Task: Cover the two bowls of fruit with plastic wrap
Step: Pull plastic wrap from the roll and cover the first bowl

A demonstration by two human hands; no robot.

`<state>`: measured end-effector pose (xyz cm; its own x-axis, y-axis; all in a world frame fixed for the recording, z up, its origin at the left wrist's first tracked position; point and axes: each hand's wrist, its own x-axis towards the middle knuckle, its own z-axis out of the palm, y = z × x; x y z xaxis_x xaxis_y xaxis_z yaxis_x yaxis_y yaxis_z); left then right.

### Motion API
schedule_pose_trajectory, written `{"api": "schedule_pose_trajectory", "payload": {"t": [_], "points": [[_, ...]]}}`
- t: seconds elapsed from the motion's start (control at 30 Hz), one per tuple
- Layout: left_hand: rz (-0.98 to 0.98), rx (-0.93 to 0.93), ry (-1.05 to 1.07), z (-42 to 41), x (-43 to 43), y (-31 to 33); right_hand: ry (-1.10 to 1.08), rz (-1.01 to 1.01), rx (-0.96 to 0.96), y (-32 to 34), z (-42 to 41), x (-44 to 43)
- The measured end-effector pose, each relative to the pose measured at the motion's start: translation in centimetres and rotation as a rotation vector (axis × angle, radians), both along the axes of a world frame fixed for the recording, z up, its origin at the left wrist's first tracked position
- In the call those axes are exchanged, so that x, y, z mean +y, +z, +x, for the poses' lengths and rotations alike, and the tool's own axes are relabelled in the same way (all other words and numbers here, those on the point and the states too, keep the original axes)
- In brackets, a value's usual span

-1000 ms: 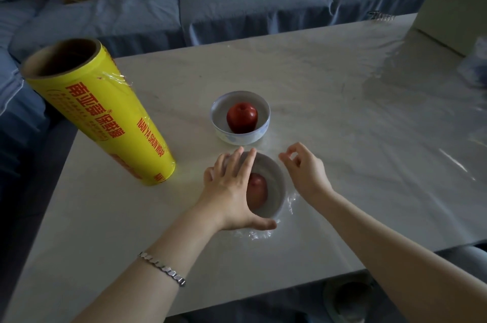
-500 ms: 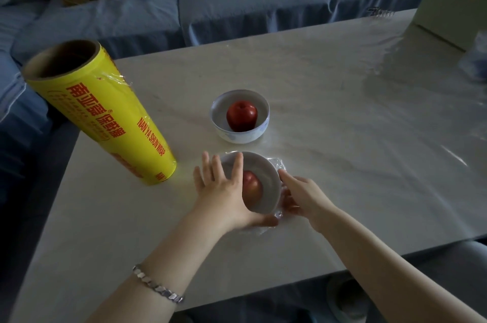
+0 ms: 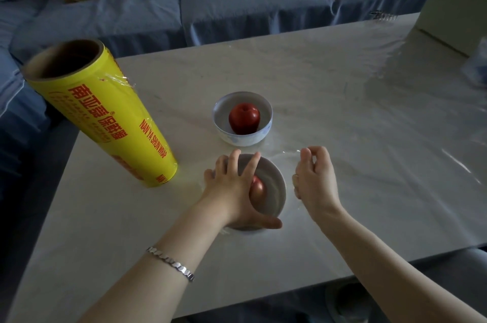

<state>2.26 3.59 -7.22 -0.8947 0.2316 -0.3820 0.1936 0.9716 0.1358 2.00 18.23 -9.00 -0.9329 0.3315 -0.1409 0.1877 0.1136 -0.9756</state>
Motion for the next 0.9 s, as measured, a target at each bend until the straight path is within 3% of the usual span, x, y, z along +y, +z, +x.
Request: {"api": "schedule_pose_trajectory", "payload": {"t": [0.33,0.4,0.5,0.57,0.67,0.9], "points": [[0.048,0.06,0.008,0.2,-0.2,-0.5,-0.024,0.196,-0.234,-4.2,0.1,1.9],[0.181,0.048,0.047,-0.1,-0.8,-0.3,0.016,0.207,-0.278,-3.3,0.7,2.3],[0.585,0.057,0.347,-1.0,-2.2,-0.6,0.034,0.212,-0.267,-1.9,2.7,3.0],[0.677,0.061,0.581,-1.2,-3.0,-1.2,0.089,0.055,-0.299,-1.4,4.1,2.5],[0.714,0.071,0.785,-0.6,-2.8,-1.4,0.224,-0.384,-0.475,-1.0,5.0,0.9],[0.869,0.219,0.939,1.7,-2.6,-1.8,0.307,-0.51,-0.371,-1.2,5.5,0.2]]}}
